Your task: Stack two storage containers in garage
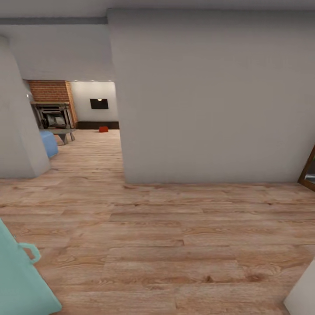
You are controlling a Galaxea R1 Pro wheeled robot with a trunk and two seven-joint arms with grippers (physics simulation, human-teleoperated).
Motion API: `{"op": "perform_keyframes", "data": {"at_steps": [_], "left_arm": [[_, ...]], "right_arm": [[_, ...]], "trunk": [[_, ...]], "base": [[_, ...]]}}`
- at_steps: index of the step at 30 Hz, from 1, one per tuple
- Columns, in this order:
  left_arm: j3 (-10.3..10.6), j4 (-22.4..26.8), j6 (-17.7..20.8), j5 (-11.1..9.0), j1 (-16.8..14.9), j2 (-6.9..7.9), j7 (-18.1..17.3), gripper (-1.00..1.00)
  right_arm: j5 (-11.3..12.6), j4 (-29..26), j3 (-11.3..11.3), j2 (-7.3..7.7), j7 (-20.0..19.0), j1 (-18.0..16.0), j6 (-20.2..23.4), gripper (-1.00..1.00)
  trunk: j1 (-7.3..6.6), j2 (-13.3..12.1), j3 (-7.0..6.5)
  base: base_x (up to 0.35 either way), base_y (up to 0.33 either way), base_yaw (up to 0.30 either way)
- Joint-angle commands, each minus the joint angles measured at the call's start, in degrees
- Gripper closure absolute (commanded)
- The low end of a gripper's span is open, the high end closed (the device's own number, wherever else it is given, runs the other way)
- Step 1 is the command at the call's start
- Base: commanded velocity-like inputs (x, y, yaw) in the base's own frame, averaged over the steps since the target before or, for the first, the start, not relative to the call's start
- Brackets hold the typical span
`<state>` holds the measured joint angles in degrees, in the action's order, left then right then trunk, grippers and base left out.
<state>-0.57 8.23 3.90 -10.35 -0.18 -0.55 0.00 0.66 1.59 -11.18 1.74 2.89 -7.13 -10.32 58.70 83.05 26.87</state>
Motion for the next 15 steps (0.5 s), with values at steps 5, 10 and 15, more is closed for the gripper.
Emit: {"op": "perform_keyframes", "data": {"at_steps": [5,10,15], "left_arm": [[0.0,0.1,0.4,-0.5,0.0,-0.04,0.0,-1.00],[0.0,0.1,0.4,-0.5,0.0,-0.06,0.0,-1.00],[0.0,0.1,0.3,-0.5,0.0,-0.06,0.0,-1.00]], "right_arm": [[-0.1,0.2,-0.4,0.01,0.3,-0.1,-0.2,-1.00],[0.0,0.2,-0.4,0.02,0.6,-0.1,-0.1,-1.00],[-0.3,0.2,-0.5,-0.03,0.7,-0.1,0.2,-1.00]], "trunk": [[0.03,0.0,0.06],[0.03,0.0,0.06],[0.03,0.0,0.06]], "base": [[0.322,0.000,0.000],[0.322,0.000,0.000],[0.322,0.000,0.000]]}}
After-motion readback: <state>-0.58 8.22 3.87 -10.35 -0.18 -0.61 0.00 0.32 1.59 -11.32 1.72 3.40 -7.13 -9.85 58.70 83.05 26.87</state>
